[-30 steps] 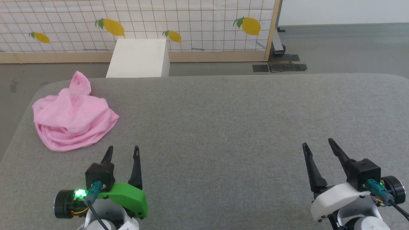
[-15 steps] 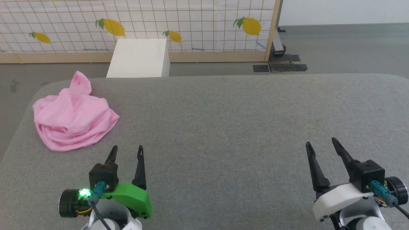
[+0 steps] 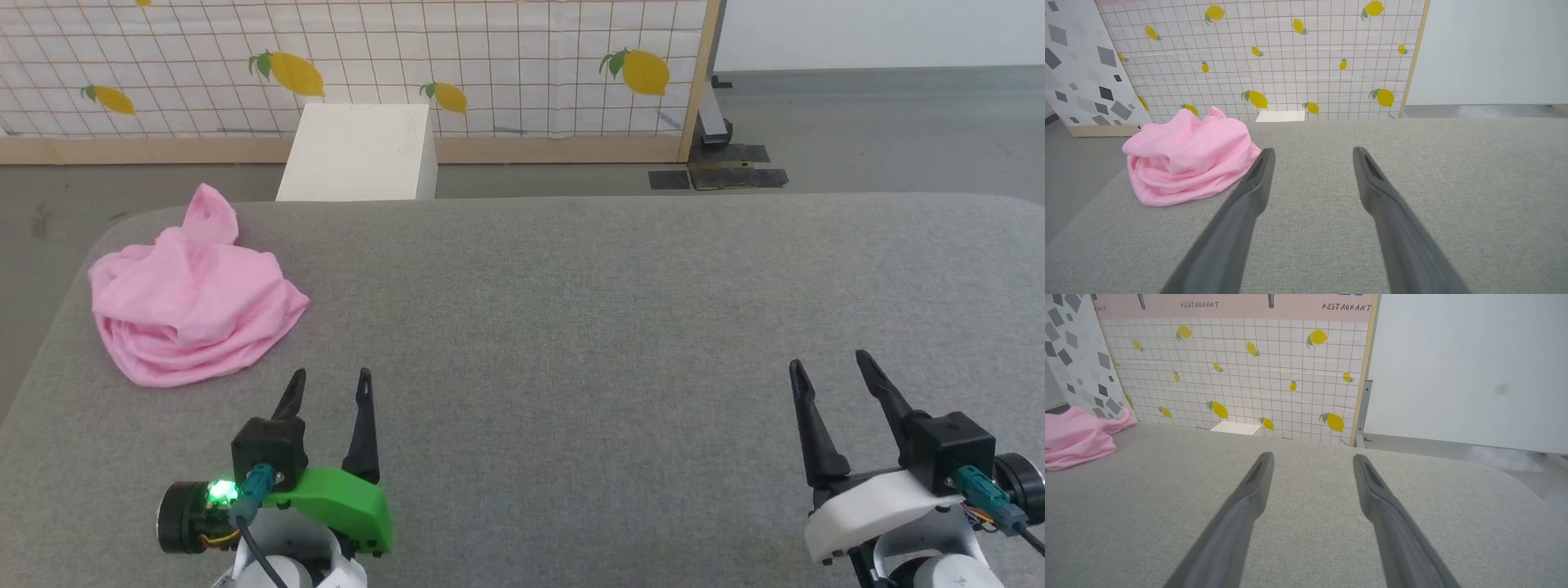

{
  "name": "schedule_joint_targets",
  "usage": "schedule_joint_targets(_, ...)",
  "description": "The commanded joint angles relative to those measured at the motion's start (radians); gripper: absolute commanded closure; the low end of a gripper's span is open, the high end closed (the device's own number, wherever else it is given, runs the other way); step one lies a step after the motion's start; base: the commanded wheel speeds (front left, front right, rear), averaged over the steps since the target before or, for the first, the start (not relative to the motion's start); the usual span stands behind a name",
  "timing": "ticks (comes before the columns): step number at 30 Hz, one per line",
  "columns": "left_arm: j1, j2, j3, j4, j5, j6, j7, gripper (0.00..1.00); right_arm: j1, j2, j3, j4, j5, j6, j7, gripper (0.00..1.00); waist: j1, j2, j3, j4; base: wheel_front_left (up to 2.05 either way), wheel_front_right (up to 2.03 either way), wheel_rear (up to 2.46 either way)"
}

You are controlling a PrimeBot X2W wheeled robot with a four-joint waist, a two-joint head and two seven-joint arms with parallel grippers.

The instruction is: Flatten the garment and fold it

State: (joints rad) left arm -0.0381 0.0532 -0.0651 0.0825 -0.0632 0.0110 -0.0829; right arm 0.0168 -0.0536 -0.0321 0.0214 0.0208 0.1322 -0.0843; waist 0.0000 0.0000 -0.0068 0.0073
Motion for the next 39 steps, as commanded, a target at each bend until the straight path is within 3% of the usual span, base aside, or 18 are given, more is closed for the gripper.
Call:
schedule_joint_targets(1, -0.021, -0.001, -0.003, 0.005, -0.013, 0.007, -0.012, 0.00, -0.011, 0.001, -0.004, 0.004, 0.010, 0.000, -0.011, 0.00, 0.0000, 0.0000, -0.001, 0.000, 0.00, 0.00, 0.00)
schedule_joint_targets(39, -0.069, 0.001, -0.048, 0.081, -0.036, 0.034, -0.094, 0.00, -0.028, 0.002, -0.033, 0.030, 0.028, -0.001, -0.093, 0.00, 0.0000, 0.0000, 0.008, 0.011, 0.00, 0.00, 0.00)
